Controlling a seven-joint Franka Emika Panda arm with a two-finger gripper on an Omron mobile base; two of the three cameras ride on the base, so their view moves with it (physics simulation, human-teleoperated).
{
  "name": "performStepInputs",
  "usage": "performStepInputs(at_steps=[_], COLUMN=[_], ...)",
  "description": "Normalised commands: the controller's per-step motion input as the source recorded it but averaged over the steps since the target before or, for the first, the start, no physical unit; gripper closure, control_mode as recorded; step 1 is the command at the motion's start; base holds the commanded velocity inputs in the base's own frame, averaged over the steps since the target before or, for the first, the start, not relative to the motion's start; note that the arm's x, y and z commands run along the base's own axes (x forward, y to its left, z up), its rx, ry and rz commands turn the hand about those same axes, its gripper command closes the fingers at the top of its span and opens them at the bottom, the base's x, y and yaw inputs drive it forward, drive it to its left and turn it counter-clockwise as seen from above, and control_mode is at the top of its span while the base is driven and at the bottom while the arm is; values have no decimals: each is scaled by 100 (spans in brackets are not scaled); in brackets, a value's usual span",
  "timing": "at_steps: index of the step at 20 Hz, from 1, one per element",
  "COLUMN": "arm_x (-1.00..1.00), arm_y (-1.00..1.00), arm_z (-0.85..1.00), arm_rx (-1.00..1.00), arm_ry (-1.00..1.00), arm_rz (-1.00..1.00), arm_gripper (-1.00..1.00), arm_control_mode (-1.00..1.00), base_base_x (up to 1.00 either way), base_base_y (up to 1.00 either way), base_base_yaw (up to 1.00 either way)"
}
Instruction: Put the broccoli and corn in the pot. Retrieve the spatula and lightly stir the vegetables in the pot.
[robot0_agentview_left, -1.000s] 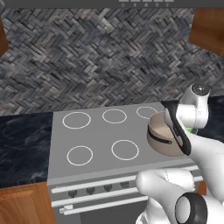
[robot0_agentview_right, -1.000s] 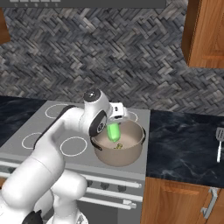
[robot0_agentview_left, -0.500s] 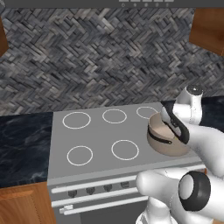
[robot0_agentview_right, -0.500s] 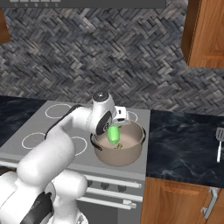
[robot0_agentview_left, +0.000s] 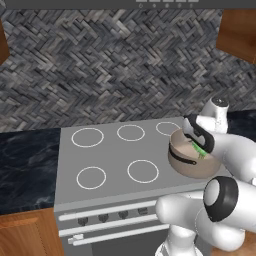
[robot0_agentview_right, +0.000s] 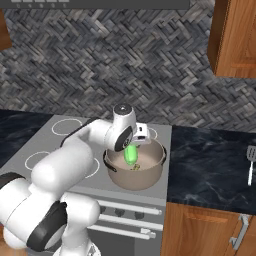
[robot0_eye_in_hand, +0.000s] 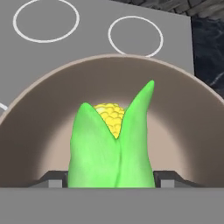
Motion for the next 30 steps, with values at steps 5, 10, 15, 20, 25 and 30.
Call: performStepInputs(at_steps=[5, 10, 15, 20, 25, 30], arm_x=[9, 7, 7, 6, 1, 0], arm_y=[0, 0, 0, -1, -1, 0], arm_z=[-27, -25, -22, -13, -5, 11], arm_rx=[1, 0, 0, 0, 0, 4], arm_ry=[0, 0, 0, 0, 0, 0], arm_rz=[0, 0, 0, 0, 0, 0], arm_gripper=[100, 100, 100, -100, -100, -100], arm_control_mode=[-100, -100, -100, -100, -100, -100], base_base_x=[0, 0, 0, 0, 0, 0], base_base_y=[0, 0, 0, 0, 0, 0], base_base_yaw=[0, 0, 0, 0, 0, 0])
